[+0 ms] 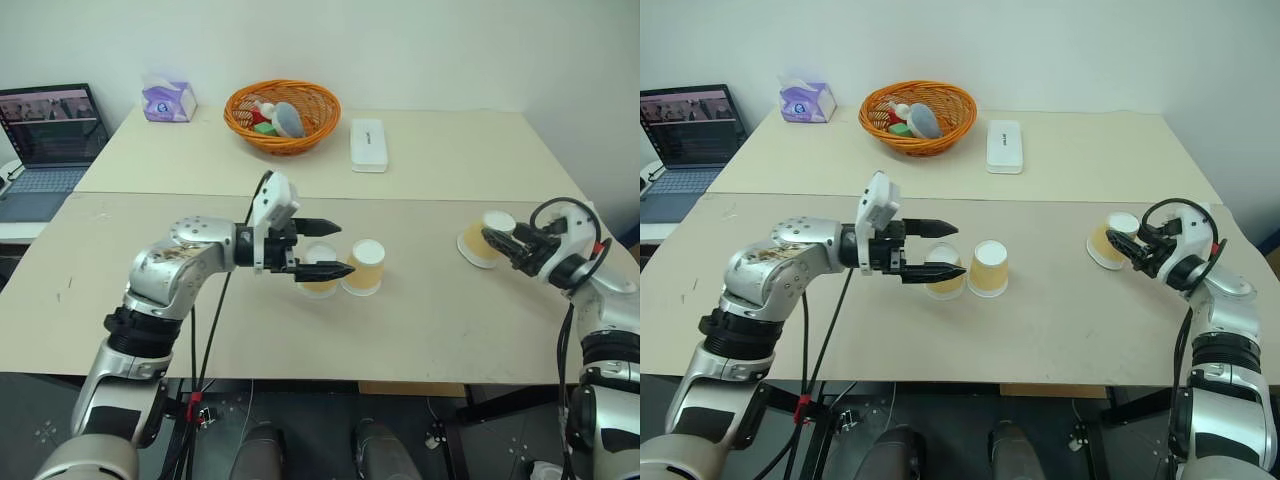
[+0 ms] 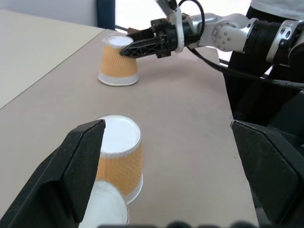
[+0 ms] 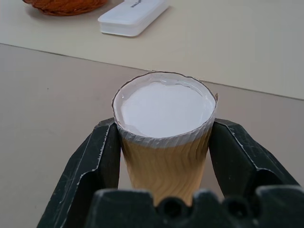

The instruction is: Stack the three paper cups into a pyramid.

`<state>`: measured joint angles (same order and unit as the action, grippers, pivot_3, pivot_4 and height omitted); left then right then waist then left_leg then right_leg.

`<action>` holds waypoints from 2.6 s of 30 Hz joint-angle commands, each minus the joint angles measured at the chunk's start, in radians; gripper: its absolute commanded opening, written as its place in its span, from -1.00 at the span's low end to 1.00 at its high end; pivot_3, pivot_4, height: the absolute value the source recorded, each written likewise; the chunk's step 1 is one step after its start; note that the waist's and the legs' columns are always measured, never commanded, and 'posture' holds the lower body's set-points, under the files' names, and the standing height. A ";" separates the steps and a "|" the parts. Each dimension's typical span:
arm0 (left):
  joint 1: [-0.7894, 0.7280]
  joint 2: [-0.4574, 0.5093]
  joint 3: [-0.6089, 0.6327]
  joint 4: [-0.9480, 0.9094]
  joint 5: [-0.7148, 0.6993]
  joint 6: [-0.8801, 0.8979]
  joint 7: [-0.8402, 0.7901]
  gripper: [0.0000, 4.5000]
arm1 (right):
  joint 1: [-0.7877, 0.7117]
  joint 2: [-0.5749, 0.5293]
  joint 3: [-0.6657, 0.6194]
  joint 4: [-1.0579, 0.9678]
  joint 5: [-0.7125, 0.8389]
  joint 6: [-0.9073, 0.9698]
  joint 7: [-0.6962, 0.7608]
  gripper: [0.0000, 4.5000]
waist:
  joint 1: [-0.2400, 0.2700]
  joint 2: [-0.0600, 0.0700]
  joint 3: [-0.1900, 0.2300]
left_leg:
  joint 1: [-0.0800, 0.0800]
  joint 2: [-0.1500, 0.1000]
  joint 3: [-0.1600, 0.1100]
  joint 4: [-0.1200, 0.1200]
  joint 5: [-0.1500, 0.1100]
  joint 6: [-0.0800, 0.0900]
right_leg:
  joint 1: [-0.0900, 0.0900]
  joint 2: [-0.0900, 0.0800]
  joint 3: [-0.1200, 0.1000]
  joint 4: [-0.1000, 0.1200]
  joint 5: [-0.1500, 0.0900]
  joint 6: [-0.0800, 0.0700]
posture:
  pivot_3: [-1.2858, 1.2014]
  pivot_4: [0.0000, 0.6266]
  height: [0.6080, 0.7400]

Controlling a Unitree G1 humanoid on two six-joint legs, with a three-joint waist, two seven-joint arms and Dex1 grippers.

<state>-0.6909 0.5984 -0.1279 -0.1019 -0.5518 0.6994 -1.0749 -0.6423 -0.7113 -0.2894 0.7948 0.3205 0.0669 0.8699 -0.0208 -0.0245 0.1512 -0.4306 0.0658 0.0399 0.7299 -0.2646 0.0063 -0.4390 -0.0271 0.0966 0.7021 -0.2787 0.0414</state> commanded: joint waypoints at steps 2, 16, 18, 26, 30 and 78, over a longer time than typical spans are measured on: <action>0.013 0.055 0.063 -0.015 -0.011 -0.009 -0.023 1.00 | -0.032 -0.002 -0.041 -0.135 0.067 0.020 0.019 0.11 | 0.000 0.002 0.002 | 0.000 0.000 0.000 0.000 0.000 0.000 | 0.000 0.000 0.000 0.000 0.000 0.000 | 0.03 -0.52 0.01; 0.047 0.060 0.106 -0.042 -0.025 0.007 0.010 1.00 | -0.125 0.022 0.158 -0.708 0.326 0.475 0.241 0.11 | 0.010 0.008 0.007 | -0.001 0.000 0.000 0.000 0.000 0.000 | 0.000 0.000 -0.001 0.000 0.000 0.000 | 0.03 -0.52 0.01; 0.050 0.056 0.108 -0.045 -0.030 0.010 0.011 1.00 | -0.154 0.040 0.179 -0.726 0.332 0.494 0.250 0.11 | 0.009 0.009 0.007 | -0.001 0.000 0.000 0.000 0.000 0.000 | -0.001 0.000 -0.001 0.000 0.000 0.000 | 0.03 -0.52 0.01; 0.058 0.052 0.106 -0.051 -0.034 0.010 0.014 1.00 | -0.190 0.082 0.236 -0.722 0.324 0.521 0.296 0.11 | 0.009 0.009 0.007 | -0.003 0.000 -0.001 0.000 0.000 0.000 | -0.003 0.000 -0.002 0.000 0.000 0.000 | 0.03 -0.52 0.01; 0.056 0.052 0.105 -0.046 -0.037 0.009 0.016 1.00 | -0.208 0.090 0.259 -0.735 0.354 0.569 0.332 0.11 | 0.008 0.009 0.007 | -0.003 0.000 0.000 0.000 0.000 0.000 | -0.003 0.000 -0.002 0.000 0.000 0.000 | 0.03 -0.52 0.01; 0.060 0.029 0.108 -0.077 -0.063 0.045 0.044 1.00 | -0.275 0.177 0.344 -0.433 0.115 0.368 0.448 0.11 | 0.008 0.009 0.007 | -0.004 0.000 0.000 0.000 0.000 0.000 | -0.004 0.000 -0.002 0.000 0.000 0.000 | 0.03 -0.52 0.01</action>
<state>-0.6274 0.6231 -0.0425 -0.1421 -0.5953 0.7431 -1.0329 -0.8983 -0.5334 0.0677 0.3646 0.4432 0.4529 1.3135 -0.0128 -0.0159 0.1586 -0.4348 0.0661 0.0395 0.7302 -0.2646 0.0062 -0.4427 -0.0274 0.0949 0.7022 -0.2786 0.0411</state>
